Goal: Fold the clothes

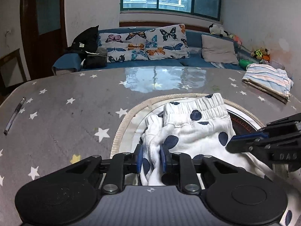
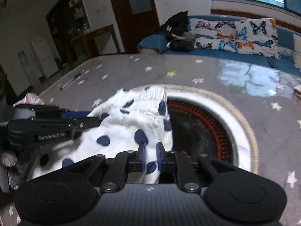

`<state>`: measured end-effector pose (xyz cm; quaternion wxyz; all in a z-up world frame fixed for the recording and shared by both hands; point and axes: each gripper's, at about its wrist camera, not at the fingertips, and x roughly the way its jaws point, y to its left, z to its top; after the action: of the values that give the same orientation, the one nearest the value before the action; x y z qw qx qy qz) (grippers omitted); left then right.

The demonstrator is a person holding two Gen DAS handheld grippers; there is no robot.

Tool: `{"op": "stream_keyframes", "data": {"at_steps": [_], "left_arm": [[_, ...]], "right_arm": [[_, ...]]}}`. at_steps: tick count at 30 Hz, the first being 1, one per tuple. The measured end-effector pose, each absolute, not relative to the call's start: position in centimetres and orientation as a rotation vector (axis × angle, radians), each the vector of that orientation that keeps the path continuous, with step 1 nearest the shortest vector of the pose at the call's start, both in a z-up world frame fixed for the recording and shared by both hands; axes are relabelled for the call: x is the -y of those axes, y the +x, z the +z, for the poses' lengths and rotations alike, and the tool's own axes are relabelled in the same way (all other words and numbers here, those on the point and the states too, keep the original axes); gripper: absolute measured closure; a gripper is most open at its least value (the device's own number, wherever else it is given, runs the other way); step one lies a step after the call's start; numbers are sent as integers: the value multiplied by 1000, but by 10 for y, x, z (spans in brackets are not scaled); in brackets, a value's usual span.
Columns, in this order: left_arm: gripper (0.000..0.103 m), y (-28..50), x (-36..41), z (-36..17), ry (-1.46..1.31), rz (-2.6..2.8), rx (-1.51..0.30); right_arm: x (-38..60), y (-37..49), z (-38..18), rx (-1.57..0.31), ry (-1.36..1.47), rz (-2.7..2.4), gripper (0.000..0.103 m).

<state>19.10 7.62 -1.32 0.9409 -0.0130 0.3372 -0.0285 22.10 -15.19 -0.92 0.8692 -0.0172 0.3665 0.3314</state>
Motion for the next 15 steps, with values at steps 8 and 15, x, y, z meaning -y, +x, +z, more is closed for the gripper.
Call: {"op": "stream_keyframes", "data": {"at_steps": [8,15], "left_arm": [[76,200,-71,-5,-24,-63,-676],[60,198,-84,-12,-68,-51,-711]], "right_arm": [[135,228,5,-715,-44,719,81],[133,226,0,-741,-63,714,71]]}}
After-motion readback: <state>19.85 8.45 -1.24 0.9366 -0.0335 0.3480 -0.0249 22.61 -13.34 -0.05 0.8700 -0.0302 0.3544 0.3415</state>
